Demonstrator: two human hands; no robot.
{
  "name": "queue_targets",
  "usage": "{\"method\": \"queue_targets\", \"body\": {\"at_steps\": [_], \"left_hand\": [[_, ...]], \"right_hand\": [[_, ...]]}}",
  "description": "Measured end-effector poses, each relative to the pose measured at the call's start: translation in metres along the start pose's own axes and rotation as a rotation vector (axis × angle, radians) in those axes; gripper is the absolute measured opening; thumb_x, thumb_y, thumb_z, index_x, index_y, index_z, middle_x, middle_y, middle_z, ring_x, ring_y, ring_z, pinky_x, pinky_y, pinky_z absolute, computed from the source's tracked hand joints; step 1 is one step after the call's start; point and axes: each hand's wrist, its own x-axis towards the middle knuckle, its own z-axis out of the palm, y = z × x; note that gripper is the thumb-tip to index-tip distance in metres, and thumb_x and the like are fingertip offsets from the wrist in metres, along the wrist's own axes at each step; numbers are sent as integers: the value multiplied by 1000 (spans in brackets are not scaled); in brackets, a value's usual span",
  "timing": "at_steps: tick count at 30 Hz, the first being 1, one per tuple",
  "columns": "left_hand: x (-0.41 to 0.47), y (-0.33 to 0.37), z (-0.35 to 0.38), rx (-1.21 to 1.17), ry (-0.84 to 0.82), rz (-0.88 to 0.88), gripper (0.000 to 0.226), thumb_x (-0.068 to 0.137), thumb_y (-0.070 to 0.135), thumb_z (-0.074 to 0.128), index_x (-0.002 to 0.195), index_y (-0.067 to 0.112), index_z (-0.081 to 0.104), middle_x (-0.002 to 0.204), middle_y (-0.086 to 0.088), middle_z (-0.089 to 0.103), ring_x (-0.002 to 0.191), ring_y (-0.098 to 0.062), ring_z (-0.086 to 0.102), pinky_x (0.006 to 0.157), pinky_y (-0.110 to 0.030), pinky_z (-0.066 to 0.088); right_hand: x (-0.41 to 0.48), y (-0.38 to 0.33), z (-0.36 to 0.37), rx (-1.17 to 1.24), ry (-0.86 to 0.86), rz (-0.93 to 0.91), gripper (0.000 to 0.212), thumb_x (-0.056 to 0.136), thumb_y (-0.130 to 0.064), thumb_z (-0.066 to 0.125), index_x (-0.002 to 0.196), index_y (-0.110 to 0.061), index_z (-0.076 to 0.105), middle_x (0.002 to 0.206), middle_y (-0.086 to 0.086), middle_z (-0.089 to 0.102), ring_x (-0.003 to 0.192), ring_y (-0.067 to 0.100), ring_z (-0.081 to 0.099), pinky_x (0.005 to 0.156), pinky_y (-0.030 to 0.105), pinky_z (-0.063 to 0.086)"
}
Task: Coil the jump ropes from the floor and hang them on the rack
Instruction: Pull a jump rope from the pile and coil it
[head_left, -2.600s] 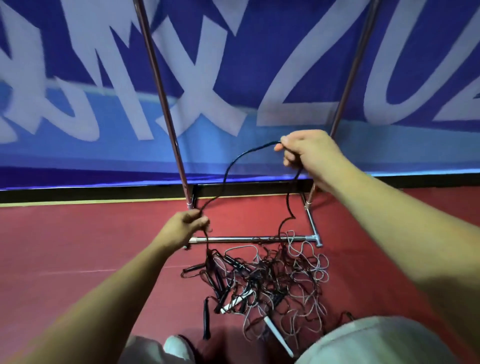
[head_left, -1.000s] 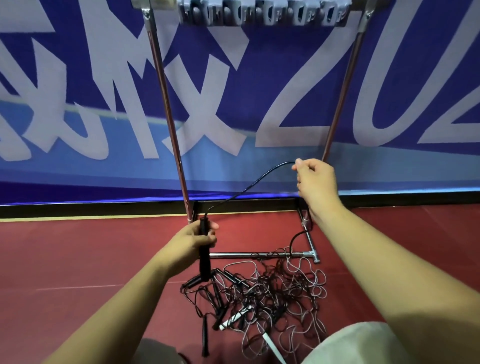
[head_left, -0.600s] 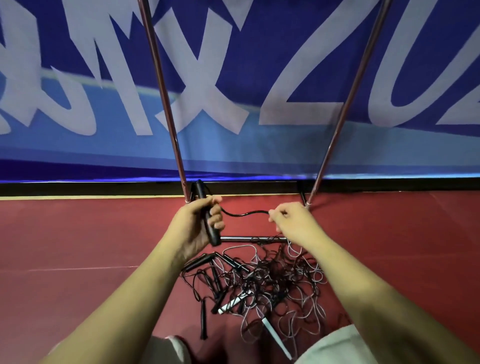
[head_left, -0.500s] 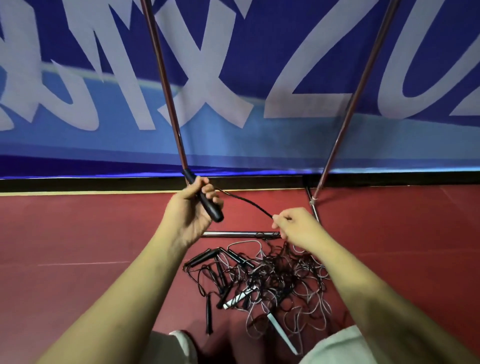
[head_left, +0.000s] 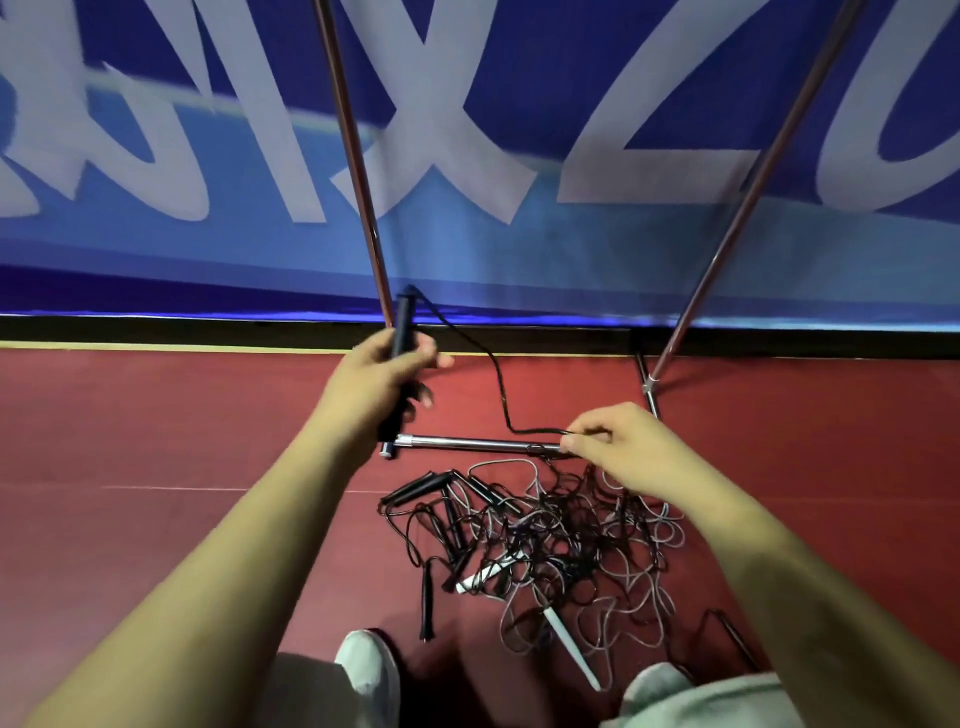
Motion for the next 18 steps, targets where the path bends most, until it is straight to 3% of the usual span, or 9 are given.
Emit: {"method": "queue_targets", "body": {"at_steps": [2, 4, 6, 8, 11, 15, 18], "left_hand": [[-10, -2, 15, 104, -181, 10, 20, 87, 19, 70, 103, 12, 59, 99, -4, 76, 50, -18, 54, 41, -21, 36], [-17, -5, 27, 255, -353, 4, 29, 85, 30, 71, 106, 13, 63, 99, -4, 75, 52, -16, 56, 43, -22, 40], [-22, -8, 34, 417, -489, -37, 26, 88, 39, 67, 102, 17, 65, 80, 0, 72, 50, -14, 52, 44, -21, 39], [-22, -12, 34, 446, -549, -101, 29, 85, 46, 67, 84, 18, 62, 63, 2, 61, 45, -14, 43, 41, -22, 34], [-20, -8, 31, 246, -463, -80, 32, 83, 41, 71, 70, 20, 50, 56, 0, 42, 41, -15, 32, 38, -20, 28], [-11, 16, 20, -328, -213, 5, 30, 89, 23, 64, 74, 24, 37, 54, 7, 31, 38, -6, 27, 32, -15, 20], [-3, 25, -1, -453, -5, 18, 28, 95, 19, 57, 75, 24, 38, 54, 9, 32, 39, -5, 29, 33, -15, 18]], "right_hand": [[-2, -15, 4, 3, -84, -59, 15, 91, -27, 66, 78, -25, 73, 48, -16, 54, 41, 2, 39, 48, 18, 32], [-5, -26, 8, 14, -109, -134, 13, 91, -31, 66, 82, -27, 74, 52, -14, 55, 47, 4, 39, 51, 25, 34], [-7, -33, 6, 88, -39, -177, 13, 92, -27, 65, 84, -23, 75, 48, -14, 52, 46, 2, 38, 49, 22, 31], [-8, -36, -1, 193, 42, -180, 14, 92, -23, 66, 80, -23, 74, 47, -11, 49, 46, 4, 37, 49, 23, 29], [-5, -32, -9, 139, 27, -167, 15, 90, -29, 66, 77, -23, 71, 52, -3, 52, 50, 10, 42, 53, 28, 32], [-4, -7, -27, -143, -162, 2, 24, 92, -24, 63, 69, -17, 66, 65, -1, 71, 52, 8, 53, 56, 26, 43], [-10, 11, -46, -165, -153, 112, 21, 92, -21, 65, 72, -17, 68, 59, -9, 66, 45, -3, 46, 50, 13, 36]]}}
